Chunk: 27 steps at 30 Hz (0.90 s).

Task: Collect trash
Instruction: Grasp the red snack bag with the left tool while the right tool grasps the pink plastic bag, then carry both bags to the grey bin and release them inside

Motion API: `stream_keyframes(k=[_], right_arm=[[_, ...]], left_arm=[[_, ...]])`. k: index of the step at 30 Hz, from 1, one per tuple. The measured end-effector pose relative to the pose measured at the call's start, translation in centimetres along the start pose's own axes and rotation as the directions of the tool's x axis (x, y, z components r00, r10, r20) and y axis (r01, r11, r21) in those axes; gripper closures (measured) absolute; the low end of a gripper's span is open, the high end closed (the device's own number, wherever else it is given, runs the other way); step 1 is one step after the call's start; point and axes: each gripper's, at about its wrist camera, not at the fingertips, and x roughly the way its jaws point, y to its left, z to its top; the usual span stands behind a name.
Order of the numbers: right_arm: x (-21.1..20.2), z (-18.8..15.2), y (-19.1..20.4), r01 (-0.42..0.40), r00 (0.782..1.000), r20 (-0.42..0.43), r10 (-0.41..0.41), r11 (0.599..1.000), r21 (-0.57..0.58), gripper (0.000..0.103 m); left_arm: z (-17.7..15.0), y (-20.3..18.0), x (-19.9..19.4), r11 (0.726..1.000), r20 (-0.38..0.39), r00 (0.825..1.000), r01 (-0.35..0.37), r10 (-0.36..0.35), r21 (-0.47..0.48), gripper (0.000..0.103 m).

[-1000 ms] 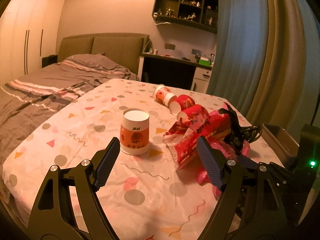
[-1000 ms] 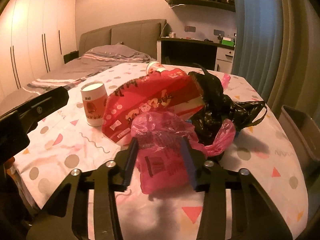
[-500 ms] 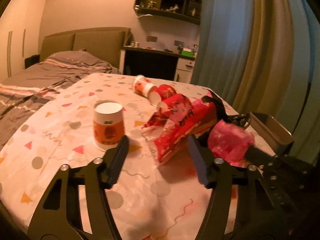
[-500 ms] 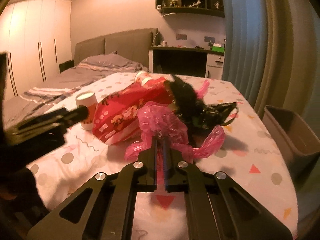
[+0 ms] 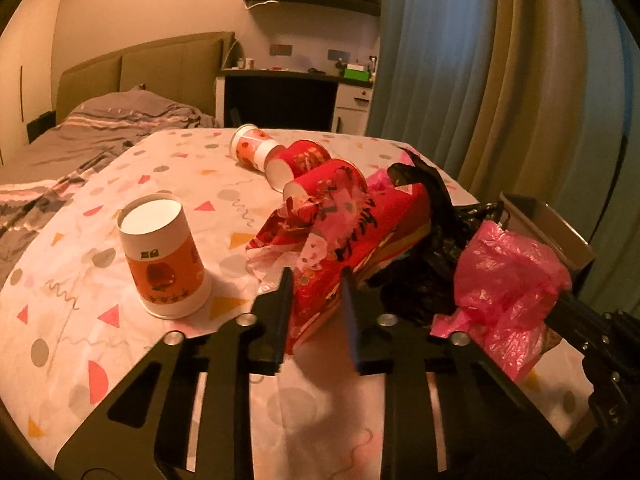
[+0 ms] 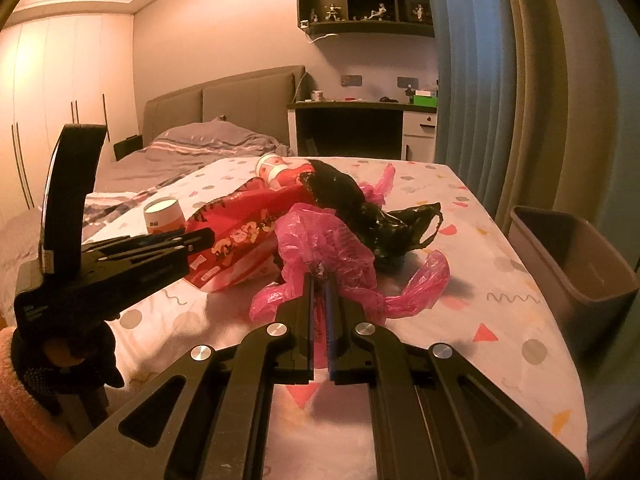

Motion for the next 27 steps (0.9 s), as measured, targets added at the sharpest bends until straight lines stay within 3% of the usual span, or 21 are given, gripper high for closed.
stream_keyframes(k=[2,5,27], right_arm=[[-0.1,0.0,0.0,0.001,1.0,0.003,-0.001,1.0,0.004,0.098],[-0.2,0.0,-0.1,0.002,1.0,0.006,-0.002,1.0,0.005,0.098],[-4.2,0.7,-0.5,0.012,0.994,0.105,-0.012,1.0,0.003,0.098]], left_arm=[[0.0,-0.1,0.0,1.0,-0.006,1.0,0.01,-0.01,-0.002,0.095],[0.0,-0.3,-0.2,1.0,-0.002,1.0,0.009,-0.009,0.001,0.102],[1.7,-0.8,-8.9,0.998,0.189,0.981,0.046,-0.035,-0.051,0.103]])
